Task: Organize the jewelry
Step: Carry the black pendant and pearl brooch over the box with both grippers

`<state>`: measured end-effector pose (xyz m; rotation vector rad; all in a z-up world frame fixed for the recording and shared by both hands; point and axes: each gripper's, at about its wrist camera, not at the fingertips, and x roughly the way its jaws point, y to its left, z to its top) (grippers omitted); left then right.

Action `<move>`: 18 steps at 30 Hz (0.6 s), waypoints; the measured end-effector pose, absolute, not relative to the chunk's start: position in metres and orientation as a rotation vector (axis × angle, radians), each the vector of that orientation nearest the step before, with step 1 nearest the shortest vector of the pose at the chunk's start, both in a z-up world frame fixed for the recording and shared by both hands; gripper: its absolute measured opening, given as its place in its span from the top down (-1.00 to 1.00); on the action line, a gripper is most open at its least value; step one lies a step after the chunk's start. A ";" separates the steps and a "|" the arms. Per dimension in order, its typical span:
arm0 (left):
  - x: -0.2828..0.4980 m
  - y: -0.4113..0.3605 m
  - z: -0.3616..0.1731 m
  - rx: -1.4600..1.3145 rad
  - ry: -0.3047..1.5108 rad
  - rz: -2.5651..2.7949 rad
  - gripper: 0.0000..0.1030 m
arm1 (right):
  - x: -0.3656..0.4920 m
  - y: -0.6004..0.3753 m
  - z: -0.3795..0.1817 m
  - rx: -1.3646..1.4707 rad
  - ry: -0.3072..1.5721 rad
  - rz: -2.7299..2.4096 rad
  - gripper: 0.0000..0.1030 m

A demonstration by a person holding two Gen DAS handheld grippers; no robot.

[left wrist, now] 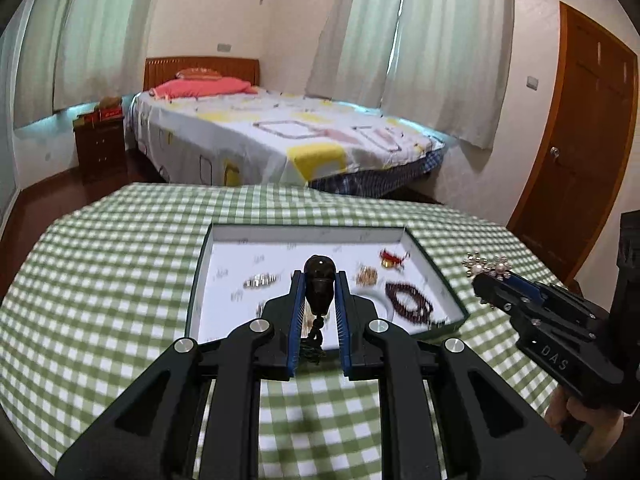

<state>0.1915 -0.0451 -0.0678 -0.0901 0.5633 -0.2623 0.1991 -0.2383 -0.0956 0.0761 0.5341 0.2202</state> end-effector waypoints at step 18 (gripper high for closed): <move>0.271 -0.039 -0.047 -0.064 0.462 -0.188 0.71 | 0.284 -0.206 -0.062 0.025 0.443 0.242 0.56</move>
